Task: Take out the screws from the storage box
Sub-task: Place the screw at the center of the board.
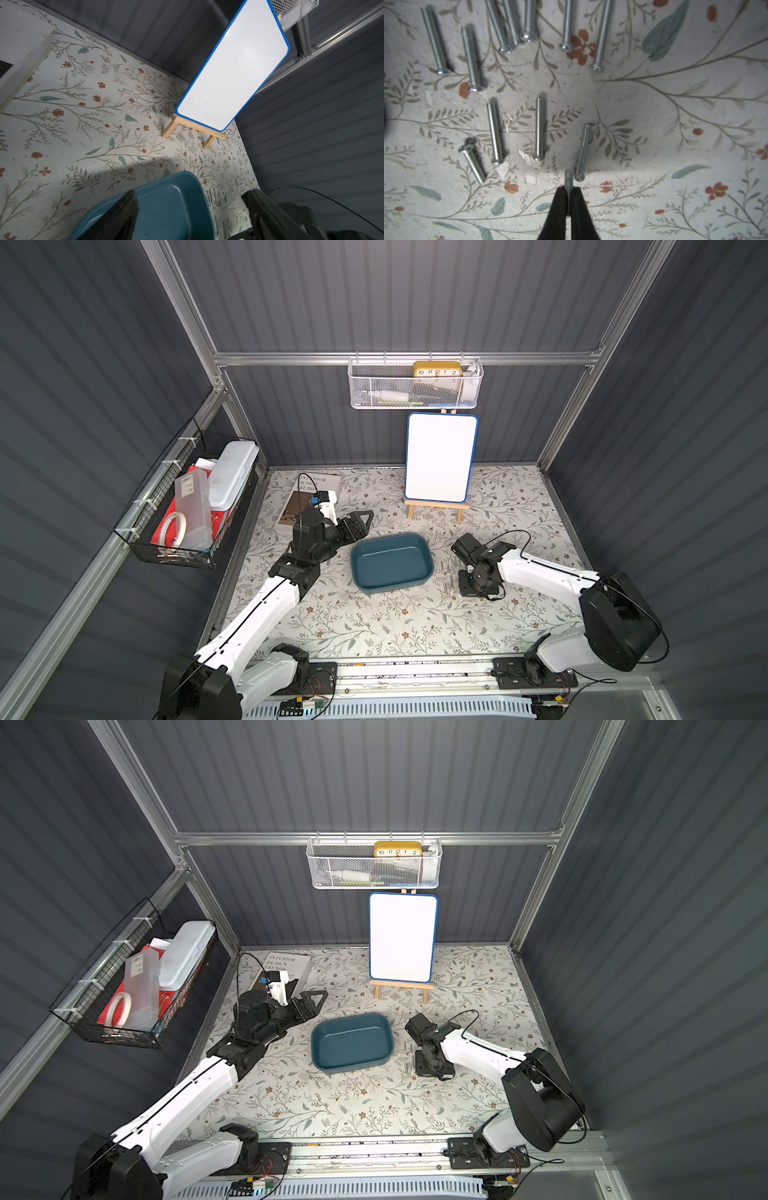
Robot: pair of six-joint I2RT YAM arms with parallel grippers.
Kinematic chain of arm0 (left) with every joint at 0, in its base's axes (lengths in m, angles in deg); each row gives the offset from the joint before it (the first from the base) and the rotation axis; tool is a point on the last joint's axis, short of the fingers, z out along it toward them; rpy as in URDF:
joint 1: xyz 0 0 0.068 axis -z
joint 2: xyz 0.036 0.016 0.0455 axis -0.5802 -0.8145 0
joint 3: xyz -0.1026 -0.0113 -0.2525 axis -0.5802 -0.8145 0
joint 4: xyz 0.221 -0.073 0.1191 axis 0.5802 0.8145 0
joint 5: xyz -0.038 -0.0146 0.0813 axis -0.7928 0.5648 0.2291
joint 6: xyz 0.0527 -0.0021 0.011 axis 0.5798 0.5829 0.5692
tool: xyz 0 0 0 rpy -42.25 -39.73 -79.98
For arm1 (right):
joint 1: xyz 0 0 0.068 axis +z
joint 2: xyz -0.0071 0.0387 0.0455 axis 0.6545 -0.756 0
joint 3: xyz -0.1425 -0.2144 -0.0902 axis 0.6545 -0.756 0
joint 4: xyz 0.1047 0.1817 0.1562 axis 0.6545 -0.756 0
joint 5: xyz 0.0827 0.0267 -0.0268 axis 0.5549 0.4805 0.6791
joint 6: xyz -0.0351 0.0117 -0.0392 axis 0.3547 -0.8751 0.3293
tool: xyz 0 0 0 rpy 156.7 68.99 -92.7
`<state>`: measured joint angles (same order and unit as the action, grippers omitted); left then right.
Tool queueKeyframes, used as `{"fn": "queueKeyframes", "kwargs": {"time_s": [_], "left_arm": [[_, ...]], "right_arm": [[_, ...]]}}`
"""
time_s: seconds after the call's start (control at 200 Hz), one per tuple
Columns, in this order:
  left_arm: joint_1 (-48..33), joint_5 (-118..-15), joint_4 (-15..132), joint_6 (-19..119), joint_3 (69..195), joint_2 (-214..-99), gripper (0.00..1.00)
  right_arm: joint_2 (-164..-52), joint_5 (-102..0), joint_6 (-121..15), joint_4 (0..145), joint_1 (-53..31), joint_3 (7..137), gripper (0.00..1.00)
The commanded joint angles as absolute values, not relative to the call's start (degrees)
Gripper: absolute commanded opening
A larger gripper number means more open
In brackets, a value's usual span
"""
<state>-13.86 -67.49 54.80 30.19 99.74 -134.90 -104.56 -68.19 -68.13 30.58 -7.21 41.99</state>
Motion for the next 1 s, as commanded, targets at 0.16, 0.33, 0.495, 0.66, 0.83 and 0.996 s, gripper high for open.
{"fn": "queueKeyframes", "kwargs": {"time_s": [0.16,0.33,0.495,0.66,0.83,0.996], "left_arm": [[-8.54,-71.69,55.06,38.79,101.2,-138.97,0.86],[-2.68,-68.12,56.38,41.23,103.5,-143.44,0.85],[1.16,-66.45,57.05,43.11,105.48,-146.73,0.84],[3.41,-65.52,57.57,44.48,107.31,-149.64,0.84],[4.54,-64.25,57.05,45.08,108.88,-150.93,0.86],[4.7,-61.59,52.72,45.4,109.4,-147.94,0.99]], "right_arm": [[-108.94,-67.86,-67.16,31.53,-7.4,43.95,0.06],[-110.1,-67.82,-67.2,31.56,-7.39,44.31,0.08],[-109.68,-67.83,-67.45,31.71,-7.37,43.87,0.14],[-109.13,-67.48,-67.72,31.81,-7.33,43.91,0.18],[-106.61,-66.82,-67.88,31.72,-7.4,43.92,0.26],[-101.03,-66.53,-68.64,30.59,-7.38,44.0,0.32]]}}
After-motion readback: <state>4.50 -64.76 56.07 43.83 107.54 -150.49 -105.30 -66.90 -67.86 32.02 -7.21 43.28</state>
